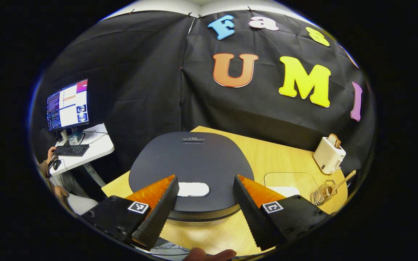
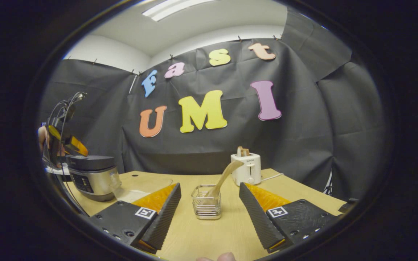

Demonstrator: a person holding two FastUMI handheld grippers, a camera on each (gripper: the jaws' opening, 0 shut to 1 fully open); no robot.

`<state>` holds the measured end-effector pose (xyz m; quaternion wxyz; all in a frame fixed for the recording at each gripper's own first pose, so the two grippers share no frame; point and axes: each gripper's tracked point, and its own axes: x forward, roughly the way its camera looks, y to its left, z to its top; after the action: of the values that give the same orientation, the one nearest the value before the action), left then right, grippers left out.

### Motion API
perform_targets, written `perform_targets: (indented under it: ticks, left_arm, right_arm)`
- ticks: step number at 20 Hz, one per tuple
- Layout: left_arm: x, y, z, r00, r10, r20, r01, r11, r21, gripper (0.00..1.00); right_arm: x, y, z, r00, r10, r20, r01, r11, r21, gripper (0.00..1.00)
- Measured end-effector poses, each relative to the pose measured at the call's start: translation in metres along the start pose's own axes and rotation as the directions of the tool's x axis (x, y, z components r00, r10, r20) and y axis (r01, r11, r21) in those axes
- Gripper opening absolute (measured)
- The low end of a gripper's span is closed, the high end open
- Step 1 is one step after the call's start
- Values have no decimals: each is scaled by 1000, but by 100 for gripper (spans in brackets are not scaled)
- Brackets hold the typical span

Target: Close the left gripper, press the button to open the rice cooker; take a wooden spoon from the chopstick holder with the right hand, scoop a spoonful of rice and pour it into the rice cooker, then put the wooden spoon back into the chopstick holder.

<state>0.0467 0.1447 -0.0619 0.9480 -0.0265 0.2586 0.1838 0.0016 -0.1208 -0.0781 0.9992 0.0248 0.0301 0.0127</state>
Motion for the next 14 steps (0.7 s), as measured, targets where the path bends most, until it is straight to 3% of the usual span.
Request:
perform_targets:
  ticks: [3,4,5,6,7,8,14]
  left_arm:
    - [3,2,-3,996,-1,92,-6,997,72,98]
    - [5,3,-6,997,-4,81,0,999,51,96]
    - [2,2,-11,997,-9,71,6,999,48,96]
    - [1,1,-11,997,-16,74,12,998,58,98]
    - [1,1,-12,997,-19,73,14,998,67,97]
    - [1,2,-11,995,-21,93,14,997,72,98]
    - [0,0,-12,992,-46,117,36,995,88,97]
  right_arm:
    - [0,6,-5,1000,14,-11,-14,1000,4,95]
    - [0,8,-8,1000,21,-15,-21,1000,5,91]
    - [2,10,-9,999,27,-17,-27,1000,1,95]
    - [2,12,-10,999,30,-18,-31,1000,-4,91]
    - [2,13,-11,999,33,-17,-33,999,-4,100]
    - [3,13,-13,999,36,-19,-36,999,4,95]
    - [1,19,-20,997,61,-38,-59,997,44,95]
